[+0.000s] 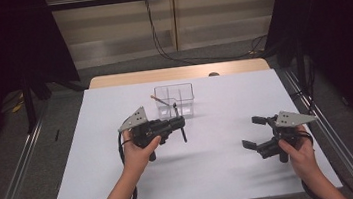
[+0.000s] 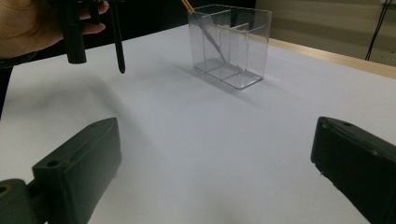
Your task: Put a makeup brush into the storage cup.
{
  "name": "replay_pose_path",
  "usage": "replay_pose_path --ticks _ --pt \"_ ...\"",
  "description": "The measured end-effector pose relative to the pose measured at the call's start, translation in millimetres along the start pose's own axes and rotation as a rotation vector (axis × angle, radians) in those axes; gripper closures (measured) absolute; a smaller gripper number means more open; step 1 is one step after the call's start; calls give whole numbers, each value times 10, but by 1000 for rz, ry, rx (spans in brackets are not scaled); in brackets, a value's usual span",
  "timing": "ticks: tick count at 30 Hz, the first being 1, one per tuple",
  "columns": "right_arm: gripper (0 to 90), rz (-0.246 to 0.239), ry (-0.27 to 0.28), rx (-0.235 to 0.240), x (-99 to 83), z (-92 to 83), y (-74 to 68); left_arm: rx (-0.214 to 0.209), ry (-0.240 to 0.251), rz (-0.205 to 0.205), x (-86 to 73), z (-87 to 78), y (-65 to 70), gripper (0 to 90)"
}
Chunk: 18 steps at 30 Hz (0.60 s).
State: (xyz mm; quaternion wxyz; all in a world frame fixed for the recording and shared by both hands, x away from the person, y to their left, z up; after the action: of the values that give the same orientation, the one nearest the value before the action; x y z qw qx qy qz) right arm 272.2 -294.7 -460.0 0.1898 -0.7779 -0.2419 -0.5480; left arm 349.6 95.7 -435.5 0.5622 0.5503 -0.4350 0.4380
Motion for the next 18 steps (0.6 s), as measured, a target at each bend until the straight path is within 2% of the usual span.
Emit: replay_pose_path --ticks 9,18 --pt "14 19 2 -28 -64 -143 84 0 -3 -1 -2 13 -1 839" --pt "15 28 3 -46 -130 -234 101 0 -10 -2 -7 10 -8 839"
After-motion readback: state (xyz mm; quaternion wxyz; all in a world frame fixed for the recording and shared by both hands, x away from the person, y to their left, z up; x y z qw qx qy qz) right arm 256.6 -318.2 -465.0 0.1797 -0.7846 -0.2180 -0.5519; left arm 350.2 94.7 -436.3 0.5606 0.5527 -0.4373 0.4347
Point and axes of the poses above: each handheld gripper's, and its own axes: z roughly forward along the jaws, x roughly out of its top, y roughly to its right, the point moved 1 cm from there along z, roughly forward along the jaws, and after that the axes turned 14 degrees about -x, right-handed, at the moved point
